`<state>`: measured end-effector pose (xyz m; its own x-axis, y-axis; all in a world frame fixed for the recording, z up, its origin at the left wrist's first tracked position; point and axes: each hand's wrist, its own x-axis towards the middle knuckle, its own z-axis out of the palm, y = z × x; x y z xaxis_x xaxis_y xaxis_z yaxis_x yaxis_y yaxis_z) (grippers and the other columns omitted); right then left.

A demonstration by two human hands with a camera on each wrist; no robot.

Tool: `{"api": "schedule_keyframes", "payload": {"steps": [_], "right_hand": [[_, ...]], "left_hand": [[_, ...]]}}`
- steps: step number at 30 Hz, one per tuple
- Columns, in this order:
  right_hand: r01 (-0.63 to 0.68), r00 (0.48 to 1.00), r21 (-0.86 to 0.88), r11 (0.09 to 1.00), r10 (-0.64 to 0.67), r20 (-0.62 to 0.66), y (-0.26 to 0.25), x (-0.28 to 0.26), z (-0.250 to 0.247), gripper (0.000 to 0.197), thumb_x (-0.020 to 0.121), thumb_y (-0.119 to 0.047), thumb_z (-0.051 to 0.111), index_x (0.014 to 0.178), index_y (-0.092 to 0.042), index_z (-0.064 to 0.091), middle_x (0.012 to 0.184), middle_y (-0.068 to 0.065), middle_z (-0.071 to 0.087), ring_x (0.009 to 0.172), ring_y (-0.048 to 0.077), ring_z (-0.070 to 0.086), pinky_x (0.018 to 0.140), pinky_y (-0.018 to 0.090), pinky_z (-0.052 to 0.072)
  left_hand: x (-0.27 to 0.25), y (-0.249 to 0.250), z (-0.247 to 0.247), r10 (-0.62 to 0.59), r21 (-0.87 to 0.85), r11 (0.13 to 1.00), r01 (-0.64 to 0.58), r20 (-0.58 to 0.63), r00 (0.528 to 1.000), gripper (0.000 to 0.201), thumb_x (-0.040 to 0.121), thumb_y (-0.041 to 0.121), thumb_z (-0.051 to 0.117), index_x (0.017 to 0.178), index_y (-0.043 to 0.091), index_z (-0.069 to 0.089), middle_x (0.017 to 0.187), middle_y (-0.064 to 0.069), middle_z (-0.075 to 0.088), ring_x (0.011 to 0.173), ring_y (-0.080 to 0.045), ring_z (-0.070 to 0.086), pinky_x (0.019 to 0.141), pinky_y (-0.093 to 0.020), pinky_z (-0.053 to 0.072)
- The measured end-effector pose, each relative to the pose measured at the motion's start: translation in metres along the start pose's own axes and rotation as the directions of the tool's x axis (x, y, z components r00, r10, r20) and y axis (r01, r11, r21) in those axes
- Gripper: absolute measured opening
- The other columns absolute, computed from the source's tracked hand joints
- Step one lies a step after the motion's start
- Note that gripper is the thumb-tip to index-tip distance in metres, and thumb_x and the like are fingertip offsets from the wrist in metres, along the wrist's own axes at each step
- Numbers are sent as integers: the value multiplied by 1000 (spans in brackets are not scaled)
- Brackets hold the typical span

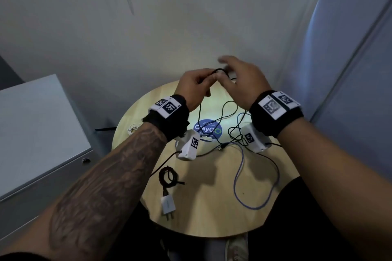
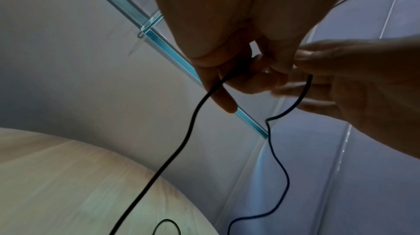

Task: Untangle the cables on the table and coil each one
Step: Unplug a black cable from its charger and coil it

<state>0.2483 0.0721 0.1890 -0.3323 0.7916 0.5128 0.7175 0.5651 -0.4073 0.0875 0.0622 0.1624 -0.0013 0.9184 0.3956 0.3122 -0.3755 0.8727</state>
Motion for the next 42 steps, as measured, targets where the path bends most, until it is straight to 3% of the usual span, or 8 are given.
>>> {"api": "schedule_keyframes", "payload": {"steps": [3,8,14,18,23,31,37,42], "right_hand": [[-65,994,31,997,68,-88,2,12,-14,18,91,-33,58,92,-18,69,80,-5,61,80,21,60,74,32,47],[-131,927,303,944,225,-299,7,31,-48,12,83,-23,58,86,-21,69,70,-13,58,63,0,52,67,24,45],[-251,909,119,961,276,-311,11,28,-76,25,81,-30,53,103,-28,64,106,-4,50,93,15,54,86,31,48],[-45,967,-287,957,-30,-253,-2,14,-53,52,79,-36,52,129,-23,55,140,4,47,132,28,41,112,42,29],[-37,982,-230,973,77,170,-12,7,-14,33,93,-49,48,109,-24,63,102,3,69,99,29,62,81,36,48],[-79,963,-77,994,56,-264,-2,16,-49,31,93,-44,51,89,-17,68,77,-4,61,75,21,57,64,30,42],[-97,902,48,994,109,-418,1,17,-63,30,91,-41,51,86,-17,68,73,-6,59,71,16,56,64,30,43],[-153,918,-178,972,74,-389,12,10,-62,39,83,-33,51,118,-24,64,123,3,58,115,27,54,97,39,42]], "left_hand": [[5,-6,0,-4,-1,1000,4,-3,1000,12,94,13,63,98,20,72,62,14,63,51,-12,50,59,-24,46],[-12,-36,-1,-141,118,985,129,93,986,11,95,13,59,93,14,69,73,3,66,62,-4,58,69,-17,46],[-31,-63,-7,-303,54,952,300,49,952,14,97,20,58,94,12,69,72,-5,72,68,-9,65,70,-24,47],[-18,-38,-1,-163,-9,987,163,16,987,13,96,21,59,90,22,71,62,-3,68,64,-17,64,70,-31,49],[-4,-15,2,-29,-37,999,29,8,1000,11,95,14,58,95,15,69,61,1,66,63,-26,66,65,-29,48],[-30,-52,-2,-167,108,982,156,99,981,9,95,13,60,89,10,66,76,-1,70,68,-1,61,72,-12,46],[-37,-71,0,-271,178,952,247,125,954,13,96,16,58,88,11,67,82,3,74,87,-17,68,85,-28,49],[-44,-68,-7,-250,10,968,251,-16,968,18,97,19,57,87,19,72,52,3,54,54,-18,56,72,-34,50]]}}
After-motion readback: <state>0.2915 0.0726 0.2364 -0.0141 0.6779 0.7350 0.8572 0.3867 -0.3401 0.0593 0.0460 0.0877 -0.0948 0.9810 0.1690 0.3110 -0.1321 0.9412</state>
